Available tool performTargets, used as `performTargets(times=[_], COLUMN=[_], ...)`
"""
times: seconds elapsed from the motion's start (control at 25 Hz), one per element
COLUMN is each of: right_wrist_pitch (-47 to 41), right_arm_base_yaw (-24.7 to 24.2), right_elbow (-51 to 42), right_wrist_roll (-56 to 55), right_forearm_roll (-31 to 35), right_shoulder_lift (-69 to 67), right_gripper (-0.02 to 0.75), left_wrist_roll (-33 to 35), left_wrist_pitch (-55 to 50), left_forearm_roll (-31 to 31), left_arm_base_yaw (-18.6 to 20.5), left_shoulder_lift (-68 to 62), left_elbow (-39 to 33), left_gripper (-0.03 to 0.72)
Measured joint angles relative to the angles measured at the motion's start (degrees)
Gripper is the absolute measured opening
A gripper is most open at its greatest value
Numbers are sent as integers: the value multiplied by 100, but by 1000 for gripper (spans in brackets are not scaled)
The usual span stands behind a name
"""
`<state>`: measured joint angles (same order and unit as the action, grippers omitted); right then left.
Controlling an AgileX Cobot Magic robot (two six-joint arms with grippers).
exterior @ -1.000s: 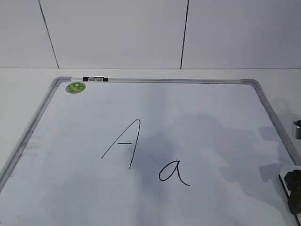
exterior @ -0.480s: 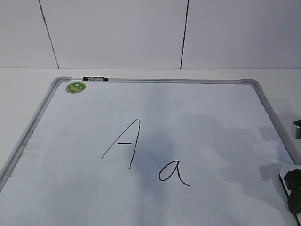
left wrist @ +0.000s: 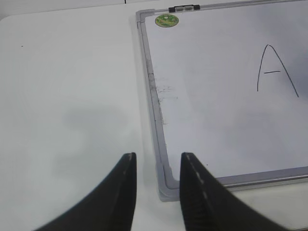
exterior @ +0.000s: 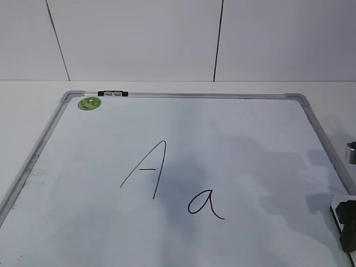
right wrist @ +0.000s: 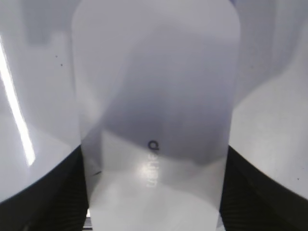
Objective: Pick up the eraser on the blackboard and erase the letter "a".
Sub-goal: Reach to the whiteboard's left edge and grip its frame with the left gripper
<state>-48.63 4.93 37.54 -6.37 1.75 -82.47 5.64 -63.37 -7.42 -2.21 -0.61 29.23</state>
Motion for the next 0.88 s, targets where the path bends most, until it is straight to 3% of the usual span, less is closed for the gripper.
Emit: performTargets(times=[0.4, 0.88], right_wrist_pitch=[-45, -917], right_arm_base_yaw=[0, 231], right_elbow=[25, 741], right_wrist_roll=[0, 12], right_forearm_roll=[11, 14], right_shoulder_lift=[-10, 13], right_gripper=[561, 561], left_wrist_roll=[0, 0], left_wrist_pitch=[0, 0], left_forearm_roll=[0, 0], left_arm_base_yaw=[0, 0], left_shoulder_lift=[0, 0], left_elbow=[0, 0], left_gripper=[235, 235])
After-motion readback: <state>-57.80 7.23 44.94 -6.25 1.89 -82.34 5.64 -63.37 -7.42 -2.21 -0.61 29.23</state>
